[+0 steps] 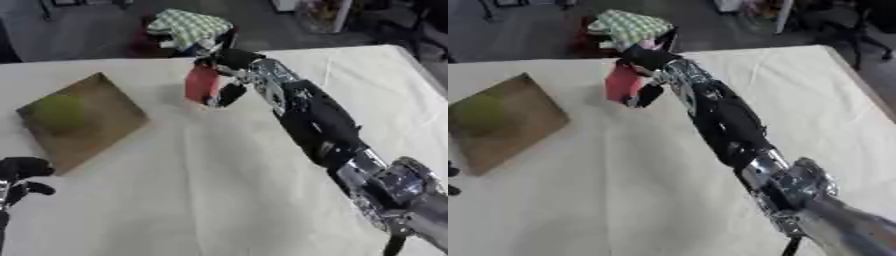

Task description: Pick up objects on the table and place them in the box.

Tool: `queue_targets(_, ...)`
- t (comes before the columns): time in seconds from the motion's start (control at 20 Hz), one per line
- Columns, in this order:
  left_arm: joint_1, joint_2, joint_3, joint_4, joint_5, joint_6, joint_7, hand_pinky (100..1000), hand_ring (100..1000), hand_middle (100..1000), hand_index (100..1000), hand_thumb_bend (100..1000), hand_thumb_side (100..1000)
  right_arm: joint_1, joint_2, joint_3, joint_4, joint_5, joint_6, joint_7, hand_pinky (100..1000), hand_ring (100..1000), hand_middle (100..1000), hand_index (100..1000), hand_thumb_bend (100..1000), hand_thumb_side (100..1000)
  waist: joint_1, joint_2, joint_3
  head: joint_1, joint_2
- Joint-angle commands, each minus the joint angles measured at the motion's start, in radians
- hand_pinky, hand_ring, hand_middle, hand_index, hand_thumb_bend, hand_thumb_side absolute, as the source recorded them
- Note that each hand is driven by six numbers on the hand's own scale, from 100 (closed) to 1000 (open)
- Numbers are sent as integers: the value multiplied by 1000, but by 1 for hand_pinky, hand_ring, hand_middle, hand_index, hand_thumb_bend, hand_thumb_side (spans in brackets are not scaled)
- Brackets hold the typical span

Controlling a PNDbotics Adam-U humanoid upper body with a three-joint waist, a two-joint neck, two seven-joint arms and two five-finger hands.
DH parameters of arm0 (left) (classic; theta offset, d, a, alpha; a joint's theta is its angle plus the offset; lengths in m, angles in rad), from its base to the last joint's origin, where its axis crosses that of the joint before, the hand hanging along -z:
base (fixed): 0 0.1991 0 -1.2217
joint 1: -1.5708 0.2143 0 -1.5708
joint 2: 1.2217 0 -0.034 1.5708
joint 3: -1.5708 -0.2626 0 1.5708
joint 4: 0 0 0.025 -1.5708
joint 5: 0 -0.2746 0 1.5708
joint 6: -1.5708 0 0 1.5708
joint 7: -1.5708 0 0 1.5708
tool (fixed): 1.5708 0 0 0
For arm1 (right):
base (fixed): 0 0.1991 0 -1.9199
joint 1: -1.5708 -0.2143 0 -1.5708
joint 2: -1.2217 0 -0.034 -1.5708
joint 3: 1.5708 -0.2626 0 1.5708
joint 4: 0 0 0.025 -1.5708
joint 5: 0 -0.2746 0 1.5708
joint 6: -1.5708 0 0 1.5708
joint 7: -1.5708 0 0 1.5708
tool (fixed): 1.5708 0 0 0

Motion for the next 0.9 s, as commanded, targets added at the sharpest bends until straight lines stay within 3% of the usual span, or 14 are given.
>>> queue_targets(0.05, -16, 8, -6, -13, 0, -1, -6, 539, 666, 604, 627, 100, 763, -47, 16, 3, -22, -41, 4, 20, 722, 686, 621, 888, 183, 452, 2, -16, 16, -15, -10)
queue_targets(0.3, -26, 1, -18, -15, 5, 0, -18, 538, 666, 604, 627, 100, 761, -72, 67, 6, 18, -20, 1, 34, 729, 695, 640, 894, 169, 459, 2, -16, 73, -43, -13)
queue_targets(0.55, -32, -2, -24, -17, 9, 2, -25, 538, 663, 604, 627, 100, 761, -71, 119, 12, 44, 48, -10, 20, 744, 728, 717, 923, 189, 483, 3, -13, 113, -64, -15)
queue_targets(0.9, -35, -5, -27, -18, 11, 3, -30, 539, 659, 601, 627, 100, 761, -59, 159, -24, 19, 162, 49, -86, 781, 826, 943, 988, 336, 539, 7, -8, 132, -79, -18)
